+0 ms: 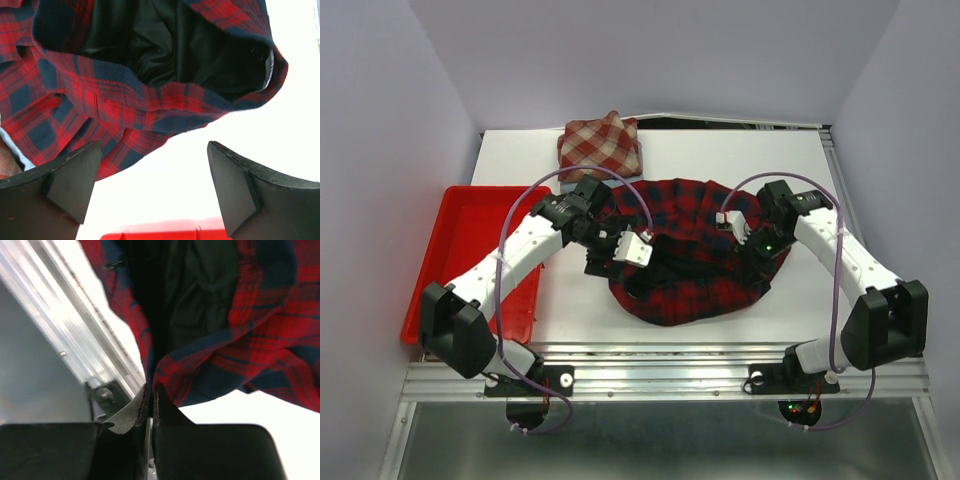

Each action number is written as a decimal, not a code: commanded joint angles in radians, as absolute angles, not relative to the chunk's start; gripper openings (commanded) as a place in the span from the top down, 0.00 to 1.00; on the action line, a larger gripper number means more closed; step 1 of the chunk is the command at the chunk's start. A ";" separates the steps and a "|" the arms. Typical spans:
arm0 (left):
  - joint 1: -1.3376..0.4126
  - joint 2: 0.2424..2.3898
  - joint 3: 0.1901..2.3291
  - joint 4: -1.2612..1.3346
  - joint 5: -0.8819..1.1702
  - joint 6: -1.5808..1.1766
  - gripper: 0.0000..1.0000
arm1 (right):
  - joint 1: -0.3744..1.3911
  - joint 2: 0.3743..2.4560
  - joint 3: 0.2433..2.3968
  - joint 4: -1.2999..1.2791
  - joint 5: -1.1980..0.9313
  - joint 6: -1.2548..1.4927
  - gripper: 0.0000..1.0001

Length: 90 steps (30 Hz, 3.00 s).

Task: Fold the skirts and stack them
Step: Flatten the skirt out

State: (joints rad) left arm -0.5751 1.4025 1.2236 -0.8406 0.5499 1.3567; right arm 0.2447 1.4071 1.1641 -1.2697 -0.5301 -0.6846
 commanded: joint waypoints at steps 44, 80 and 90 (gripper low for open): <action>-0.930 1.465 1.233 -0.334 -0.078 0.319 0.02 | 0.255 1.158 1.264 -1.098 -0.410 -0.667 0.99; -0.319 1.299 1.296 -0.609 0.679 0.836 0.02 | 0.255 1.150 1.068 -0.976 -0.238 -0.747 0.99; -0.318 1.295 1.169 -0.720 0.825 1.049 0.02 | 0.255 1.164 1.081 -0.971 -0.253 -0.744 0.99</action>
